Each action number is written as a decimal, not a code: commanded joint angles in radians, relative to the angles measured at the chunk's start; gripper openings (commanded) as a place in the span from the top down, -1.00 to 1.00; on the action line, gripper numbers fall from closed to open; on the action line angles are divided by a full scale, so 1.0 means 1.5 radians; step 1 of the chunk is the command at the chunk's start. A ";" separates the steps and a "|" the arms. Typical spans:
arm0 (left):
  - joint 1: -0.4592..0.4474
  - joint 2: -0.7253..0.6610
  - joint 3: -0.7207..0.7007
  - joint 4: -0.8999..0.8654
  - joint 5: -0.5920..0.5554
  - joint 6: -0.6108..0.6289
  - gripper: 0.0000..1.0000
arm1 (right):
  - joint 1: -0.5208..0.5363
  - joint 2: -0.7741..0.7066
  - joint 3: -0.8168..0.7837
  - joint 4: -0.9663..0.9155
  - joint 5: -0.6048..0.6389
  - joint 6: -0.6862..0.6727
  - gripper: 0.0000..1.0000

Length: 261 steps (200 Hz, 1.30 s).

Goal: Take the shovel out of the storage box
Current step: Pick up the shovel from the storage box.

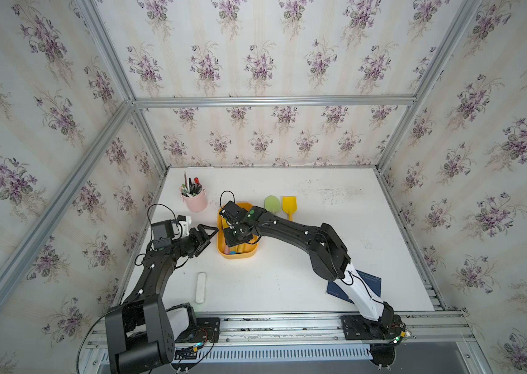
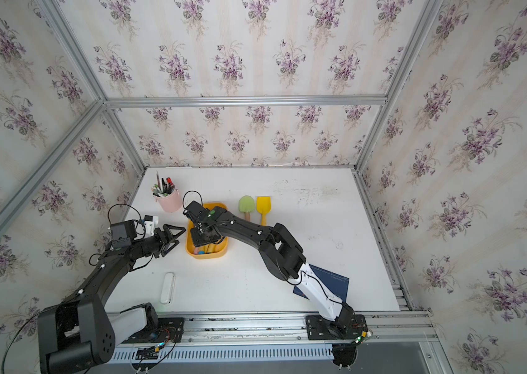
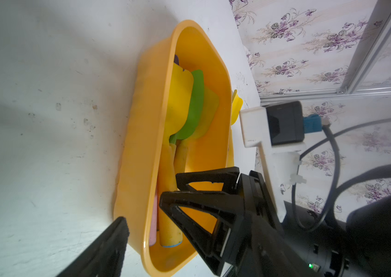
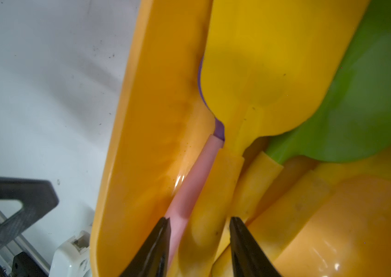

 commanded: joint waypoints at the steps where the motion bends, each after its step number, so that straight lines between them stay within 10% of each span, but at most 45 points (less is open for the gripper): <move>1: -0.001 0.003 -0.002 0.031 0.015 0.011 -0.61 | 0.001 0.014 0.012 -0.028 0.020 0.003 0.14; 119: -0.012 0.002 0.001 0.034 0.013 0.012 -0.65 | 0.000 -0.002 0.011 -0.009 0.019 0.035 0.54; 261: -0.092 0.218 0.148 0.057 -0.197 0.046 -0.36 | -0.068 -0.212 -0.192 0.095 0.030 0.006 0.67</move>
